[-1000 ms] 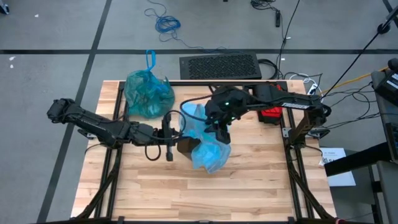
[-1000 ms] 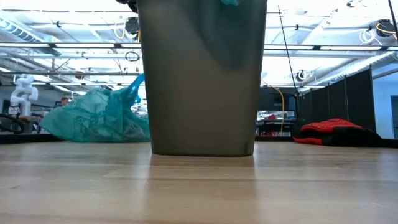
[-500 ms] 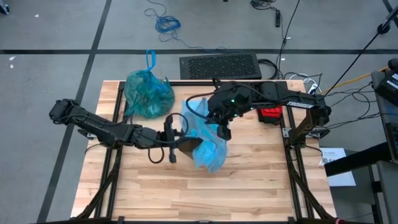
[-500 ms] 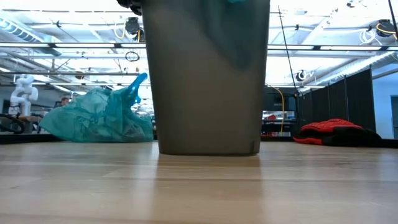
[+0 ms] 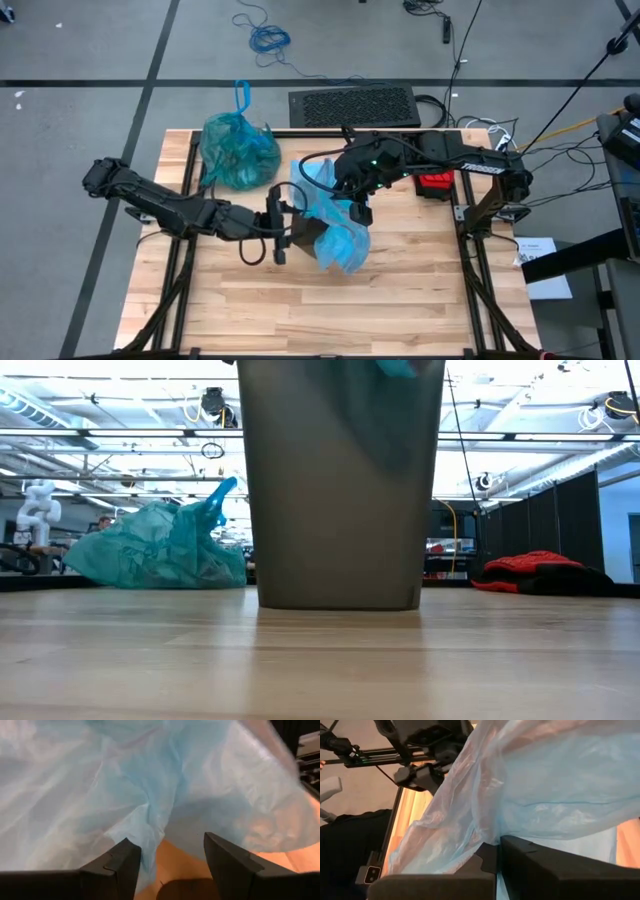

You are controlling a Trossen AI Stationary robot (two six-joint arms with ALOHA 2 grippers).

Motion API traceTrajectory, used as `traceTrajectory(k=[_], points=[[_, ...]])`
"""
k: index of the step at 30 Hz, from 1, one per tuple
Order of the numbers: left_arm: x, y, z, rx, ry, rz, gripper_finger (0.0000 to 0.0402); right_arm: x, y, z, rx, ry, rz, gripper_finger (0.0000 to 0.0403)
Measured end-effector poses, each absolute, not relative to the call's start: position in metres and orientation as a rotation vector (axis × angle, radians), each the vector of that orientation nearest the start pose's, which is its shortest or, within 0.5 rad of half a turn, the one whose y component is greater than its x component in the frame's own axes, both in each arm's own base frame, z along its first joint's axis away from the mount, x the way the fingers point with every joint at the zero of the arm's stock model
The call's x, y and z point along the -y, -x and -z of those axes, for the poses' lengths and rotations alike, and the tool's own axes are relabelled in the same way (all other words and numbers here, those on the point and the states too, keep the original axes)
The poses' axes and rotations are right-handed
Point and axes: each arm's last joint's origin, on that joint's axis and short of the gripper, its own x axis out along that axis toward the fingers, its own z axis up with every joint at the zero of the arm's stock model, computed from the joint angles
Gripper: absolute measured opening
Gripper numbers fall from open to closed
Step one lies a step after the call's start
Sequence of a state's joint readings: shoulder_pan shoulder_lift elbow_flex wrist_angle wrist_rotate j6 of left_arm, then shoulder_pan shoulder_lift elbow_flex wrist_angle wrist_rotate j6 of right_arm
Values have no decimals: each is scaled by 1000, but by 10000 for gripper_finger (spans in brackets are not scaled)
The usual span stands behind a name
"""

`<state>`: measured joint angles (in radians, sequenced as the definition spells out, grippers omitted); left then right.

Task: Place trash/remove bag and relplace
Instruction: Insert the blue trash bag into the trash bin

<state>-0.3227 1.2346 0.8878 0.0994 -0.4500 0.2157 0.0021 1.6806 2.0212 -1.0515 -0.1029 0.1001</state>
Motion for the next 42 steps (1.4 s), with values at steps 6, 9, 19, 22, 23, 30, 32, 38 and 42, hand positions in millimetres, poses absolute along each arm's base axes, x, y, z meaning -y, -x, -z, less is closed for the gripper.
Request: traceTrajectory(k=[6, 9, 19, 22, 23, 30, 32, 38, 42], points=[[84, -263, -306, -235, -304, -43, 222, -4, -333, -441, -717, -132, -66, 0], [85, -262, -300, -290, -280, 31, 222, -4, -333, -441, -717, -132, -66, 0], [85, -261, -312, -307, -237, -44, 222, -4, -333, -441, -716, -127, -69, 0], [91, -260, -323, -269, -217, 1, 222, -4, -333, -441, -718, -124, -70, 0], [93, -259, -325, -263, -215, 16, 222, -4, -333, -441, -722, -122, -71, 0], [103, -262, -324, -258, -147, 31, 222, -4, -332, -440, -732, -118, -72, 0], [104, -271, -316, -281, -151, 6, 222, -4, -332, -440, -732, -117, -72, 0], [102, -296, -307, -242, -142, -46, 222, -4, -332, -440, -730, -118, -72, 0], [95, -308, -305, -267, -144, -99, 219, -4, -332, -440, -730, -118, -71, 0]])
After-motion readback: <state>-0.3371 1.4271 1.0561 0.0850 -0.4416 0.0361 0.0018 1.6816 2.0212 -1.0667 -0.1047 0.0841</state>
